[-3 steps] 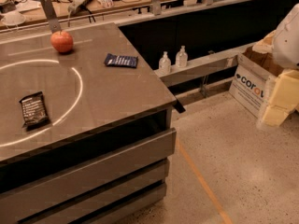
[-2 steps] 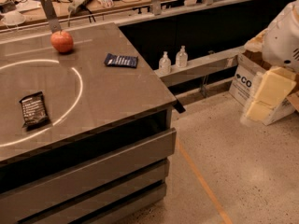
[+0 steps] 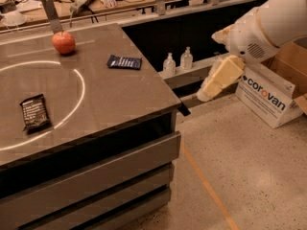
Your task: Move rxbar blueberry near rxbar chocolate
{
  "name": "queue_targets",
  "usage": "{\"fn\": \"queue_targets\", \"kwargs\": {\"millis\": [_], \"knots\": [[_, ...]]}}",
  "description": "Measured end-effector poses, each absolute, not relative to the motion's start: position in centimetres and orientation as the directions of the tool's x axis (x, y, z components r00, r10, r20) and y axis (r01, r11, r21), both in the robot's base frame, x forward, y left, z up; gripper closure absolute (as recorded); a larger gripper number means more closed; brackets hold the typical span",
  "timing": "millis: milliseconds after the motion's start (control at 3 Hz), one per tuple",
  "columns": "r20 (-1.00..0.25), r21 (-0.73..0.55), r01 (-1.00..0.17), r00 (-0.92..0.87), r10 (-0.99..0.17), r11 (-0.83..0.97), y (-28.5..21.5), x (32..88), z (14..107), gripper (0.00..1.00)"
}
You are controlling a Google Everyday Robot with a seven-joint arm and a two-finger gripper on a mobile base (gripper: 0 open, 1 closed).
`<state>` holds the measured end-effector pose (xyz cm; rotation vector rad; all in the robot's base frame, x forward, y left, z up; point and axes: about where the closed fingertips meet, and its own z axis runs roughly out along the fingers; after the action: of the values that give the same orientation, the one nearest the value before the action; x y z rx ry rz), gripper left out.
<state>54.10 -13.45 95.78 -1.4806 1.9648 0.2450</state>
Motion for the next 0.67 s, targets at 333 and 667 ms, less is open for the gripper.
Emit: {"fn": "queue_targets", "kwargs": {"millis": [333, 667], "knots": [[-0.662, -0.261, -0.899, -0.098, -0.743, 0.352, -12.3, 59.3, 95.7, 0.00], [-0.673, -0.267, -0.895, -0.091, -0.734, 0.357, -12.3, 60.5, 95.8, 0.00]]}}
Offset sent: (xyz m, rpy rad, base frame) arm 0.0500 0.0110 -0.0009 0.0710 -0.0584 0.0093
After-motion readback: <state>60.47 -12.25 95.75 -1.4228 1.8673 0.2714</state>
